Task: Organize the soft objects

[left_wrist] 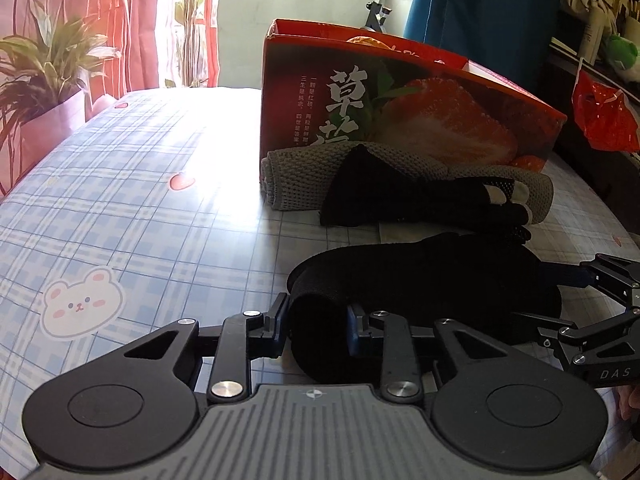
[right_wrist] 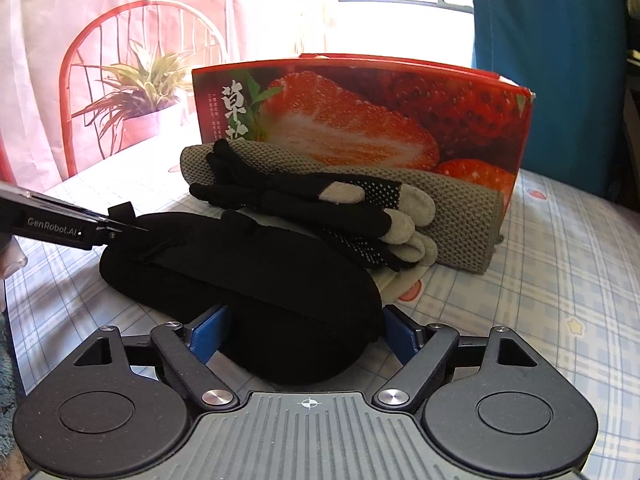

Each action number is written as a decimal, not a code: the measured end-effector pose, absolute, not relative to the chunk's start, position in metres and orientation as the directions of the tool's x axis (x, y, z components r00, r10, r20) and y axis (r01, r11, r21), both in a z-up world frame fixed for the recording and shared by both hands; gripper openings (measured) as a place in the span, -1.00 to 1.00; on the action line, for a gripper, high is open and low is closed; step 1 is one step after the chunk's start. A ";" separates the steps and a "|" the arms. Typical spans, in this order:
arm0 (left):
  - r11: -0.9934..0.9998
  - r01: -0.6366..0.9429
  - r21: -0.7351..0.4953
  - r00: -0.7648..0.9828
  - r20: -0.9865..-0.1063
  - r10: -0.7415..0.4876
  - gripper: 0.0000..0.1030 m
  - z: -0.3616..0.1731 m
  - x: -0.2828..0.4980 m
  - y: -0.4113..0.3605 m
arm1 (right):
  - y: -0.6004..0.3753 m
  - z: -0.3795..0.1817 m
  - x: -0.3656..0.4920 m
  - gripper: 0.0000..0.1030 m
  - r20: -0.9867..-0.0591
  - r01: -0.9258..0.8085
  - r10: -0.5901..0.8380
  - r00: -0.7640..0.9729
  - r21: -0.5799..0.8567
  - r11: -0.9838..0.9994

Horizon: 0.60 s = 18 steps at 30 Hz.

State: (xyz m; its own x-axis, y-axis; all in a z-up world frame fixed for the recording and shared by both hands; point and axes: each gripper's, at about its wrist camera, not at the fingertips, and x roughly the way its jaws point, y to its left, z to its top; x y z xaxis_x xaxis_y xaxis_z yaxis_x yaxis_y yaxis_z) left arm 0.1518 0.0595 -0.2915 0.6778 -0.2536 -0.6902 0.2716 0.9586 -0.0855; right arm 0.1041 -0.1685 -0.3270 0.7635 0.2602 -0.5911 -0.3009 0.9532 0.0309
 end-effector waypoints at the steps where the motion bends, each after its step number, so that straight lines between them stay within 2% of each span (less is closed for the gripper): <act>1: 0.958 0.274 -0.083 0.679 -0.689 -0.253 -0.40 -0.292 0.151 0.059 | -0.169 -0.327 0.105 0.55 -0.594 -0.297 0.258 0.762 0.033 0.954; 10: 0.955 0.281 -0.099 0.680 -0.682 -0.271 -0.35 -0.292 0.151 0.060 | -0.169 -0.323 0.097 0.61 -0.632 -0.273 0.244 0.735 0.053 0.961; 13: 0.953 0.286 -0.101 0.681 -0.679 -0.276 -0.34 -0.292 0.150 0.061 | -0.172 -0.321 0.098 0.60 -0.637 -0.250 0.256 0.728 0.101 0.963; 18: 0.949 0.295 -0.108 0.683 -0.671 -0.289 -0.34 -0.292 0.148 0.063 | -0.181 -0.315 0.102 0.47 -0.621 -0.200 0.295 0.726 0.219 0.955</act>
